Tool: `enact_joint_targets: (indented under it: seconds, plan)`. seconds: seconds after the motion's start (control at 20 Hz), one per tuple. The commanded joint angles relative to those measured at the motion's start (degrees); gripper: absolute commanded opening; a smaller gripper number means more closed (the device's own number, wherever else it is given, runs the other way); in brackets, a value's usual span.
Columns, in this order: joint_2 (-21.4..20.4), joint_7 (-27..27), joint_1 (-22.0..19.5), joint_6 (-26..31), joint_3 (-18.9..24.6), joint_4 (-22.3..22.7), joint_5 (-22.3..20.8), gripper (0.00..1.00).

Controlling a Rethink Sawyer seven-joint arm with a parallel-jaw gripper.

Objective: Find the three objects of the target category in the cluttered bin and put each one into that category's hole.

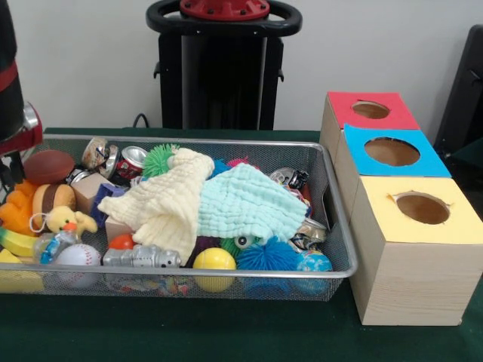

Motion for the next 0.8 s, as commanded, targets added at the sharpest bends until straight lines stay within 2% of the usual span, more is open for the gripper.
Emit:
enact_joint_targets:
  seconds: [0.05,0.25,0.4,0.8]
  plan:
    - [-6.82,-15.43,-1.96,4.75,6.77,10.71,4.93,0.00]
    - [-8.28,-14.95,-2.88,3.31,7.45,12.63,5.87,0.00]
    - [-5.63,-12.21,-3.86,-5.86,8.16,13.86,4.41,0.00]
    - [-1.05,-8.68,-2.45,-11.40,7.05,12.10,0.94,0.00]
